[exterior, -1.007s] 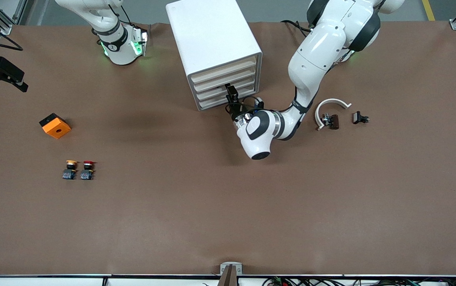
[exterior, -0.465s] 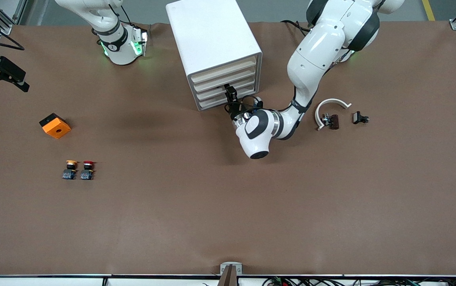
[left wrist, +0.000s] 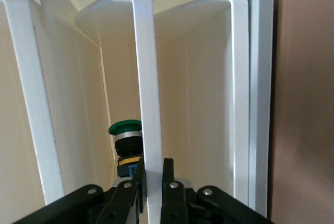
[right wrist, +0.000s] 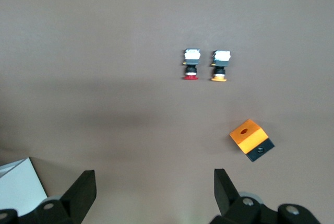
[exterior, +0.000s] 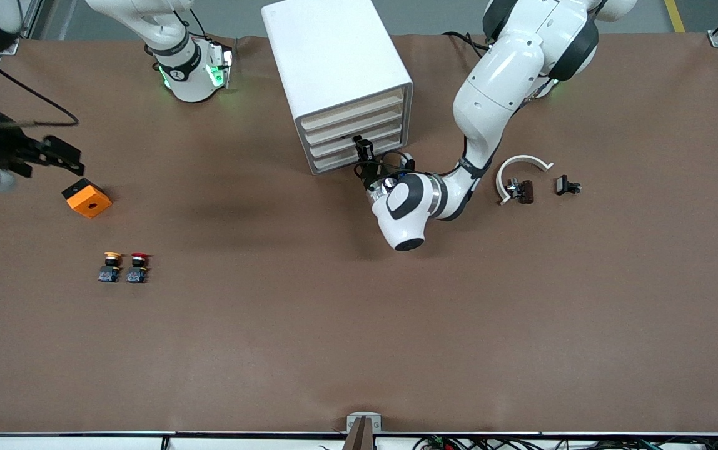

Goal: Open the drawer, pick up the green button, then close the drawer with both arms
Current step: 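Pull the drawer open with the left gripper while the right gripper reaches in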

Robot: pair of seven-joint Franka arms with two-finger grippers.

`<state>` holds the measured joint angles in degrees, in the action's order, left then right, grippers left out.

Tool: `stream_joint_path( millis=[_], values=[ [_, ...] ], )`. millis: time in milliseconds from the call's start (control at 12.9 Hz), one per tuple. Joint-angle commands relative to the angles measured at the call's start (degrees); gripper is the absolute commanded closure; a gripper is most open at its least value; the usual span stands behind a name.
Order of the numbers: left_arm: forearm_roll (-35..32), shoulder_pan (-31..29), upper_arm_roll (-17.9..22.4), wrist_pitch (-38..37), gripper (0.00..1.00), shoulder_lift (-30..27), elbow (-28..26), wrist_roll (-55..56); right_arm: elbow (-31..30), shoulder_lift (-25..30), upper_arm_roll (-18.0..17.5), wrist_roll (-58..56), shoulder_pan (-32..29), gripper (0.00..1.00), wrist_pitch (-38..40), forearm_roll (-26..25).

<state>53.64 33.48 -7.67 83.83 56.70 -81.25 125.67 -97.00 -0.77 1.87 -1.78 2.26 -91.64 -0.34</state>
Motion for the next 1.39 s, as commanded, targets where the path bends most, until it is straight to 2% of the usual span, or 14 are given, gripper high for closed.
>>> stream_joint_path(
  millis=[0, 155, 232, 387, 542, 852, 1007, 1162, 1240, 1317],
  values=[
    [1.3, -2.2, 0.6, -0.8, 0.94, -0.1, 0.5, -0.9, 3.2, -3.3, 0.2, 0.4, 1.7, 0.00, 1.0, -0.6],
    [1.4, -3.0, 0.6, -0.7, 0.94, 0.0, 1.5, -1.3, 3.3, -3.2, 0.2, 2.5, 3.2, 0.00, 1.1, -0.4],
    [1.4, -3.3, 0.6, -0.5, 0.93, 0.2, 2.0, -1.3, 3.3, -3.3, 0.1, 7.6, 3.7, 0.00, 1.3, 0.2],
    [1.4, -5.0, 0.8, -0.3, 0.93, 0.2, 2.8, -1.3, 3.2, -3.2, 0.1, 16.7, 7.8, 0.00, 2.2, 1.1],
    [1.4, -6.2, 1.4, -0.3, 0.93, 0.1, 3.7, -1.0, 2.8, -3.1, 0.1, 28.4, 12.0, 0.00, 4.1, 5.2],
    [1.3, -7.3, 3.5, 0.3, 0.90, 0.1, 5.6, -1.5, 2.3, -3.4, 0.1, 46.3, 23.0, 0.00, 3.3, 5.7],
    [1.4, -7.6, 4.5, 1.7, 0.88, 0.1, 5.8, -1.5, -0.2, -3.5, 0.1, 52.5, 28.7, 0.00, -0.3, 5.7],
    [1.3, -8.6, 5.0, 1.8, 0.81, -0.1, 6.3, -1.7, -0.9, -4.6, 0.1, 59.0, 33.3, 0.00, -4.2, 5.7],
    [1.4, -9.5, 5.0, 1.8, 0.72, -0.2, 6.3, -2.8, -0.9, -5.1, 0.1, 61.4, 35.1, 0.00, -5.9, 5.7],
    [1.4, -9.7, 5.0, 1.8, 0.24, -0.2, 6.3, -3.9, -0.9, -5.6, 0.1, 65.2, 36.7, 0.00, -8.3, 5.7]
  ],
)
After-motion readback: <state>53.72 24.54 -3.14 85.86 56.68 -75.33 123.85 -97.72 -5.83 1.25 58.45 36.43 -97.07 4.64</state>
